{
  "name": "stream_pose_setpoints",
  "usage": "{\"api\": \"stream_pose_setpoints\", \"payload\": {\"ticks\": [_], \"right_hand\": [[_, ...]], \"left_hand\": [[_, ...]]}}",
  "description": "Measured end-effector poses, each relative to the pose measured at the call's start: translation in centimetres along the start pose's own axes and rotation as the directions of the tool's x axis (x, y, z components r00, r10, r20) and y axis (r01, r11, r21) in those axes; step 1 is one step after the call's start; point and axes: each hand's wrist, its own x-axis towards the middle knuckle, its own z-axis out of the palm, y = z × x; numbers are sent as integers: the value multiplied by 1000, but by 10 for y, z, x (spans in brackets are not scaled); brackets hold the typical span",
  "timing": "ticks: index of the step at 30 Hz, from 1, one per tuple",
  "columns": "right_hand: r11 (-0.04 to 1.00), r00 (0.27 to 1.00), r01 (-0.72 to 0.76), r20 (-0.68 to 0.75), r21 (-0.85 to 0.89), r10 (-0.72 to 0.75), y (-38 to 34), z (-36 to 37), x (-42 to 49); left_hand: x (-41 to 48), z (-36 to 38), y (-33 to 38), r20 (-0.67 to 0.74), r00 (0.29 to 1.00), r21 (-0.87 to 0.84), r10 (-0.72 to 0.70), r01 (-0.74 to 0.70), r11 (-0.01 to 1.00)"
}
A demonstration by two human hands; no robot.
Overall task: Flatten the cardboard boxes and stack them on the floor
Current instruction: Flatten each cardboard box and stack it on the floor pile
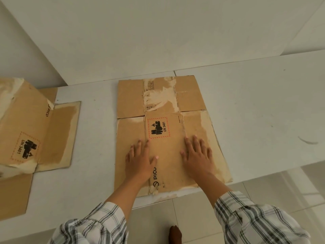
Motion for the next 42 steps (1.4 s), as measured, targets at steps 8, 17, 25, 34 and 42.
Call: {"api": "stream_pose_setpoints", "payload": {"ticks": [8, 17, 25, 34, 42], "right_hand": [[937, 942, -331, -23, 110, 335, 15, -23, 7], [807, 875, -474, 86, 353, 476, 51, -56, 10], [796, 892, -343, -93, 499, 442, 65, -92, -23], [811, 884, -222, -239, 541, 401, 154, -172, -50], [839, 869, -136, -344, 526, 356, 290, -251, -74]], "left_hand": [[7, -18, -16, 87, 899, -140, -430, 438, 888], [1, -45, -34, 169, 823, -554, -543, 535, 638], [-38, -58, -8, 111, 823, -701, -557, 463, 543], [-79, -84, 115, -92, 817, -706, -569, 349, 616], [-109, -72, 275, -193, 821, -710, -537, 261, 655]]}}
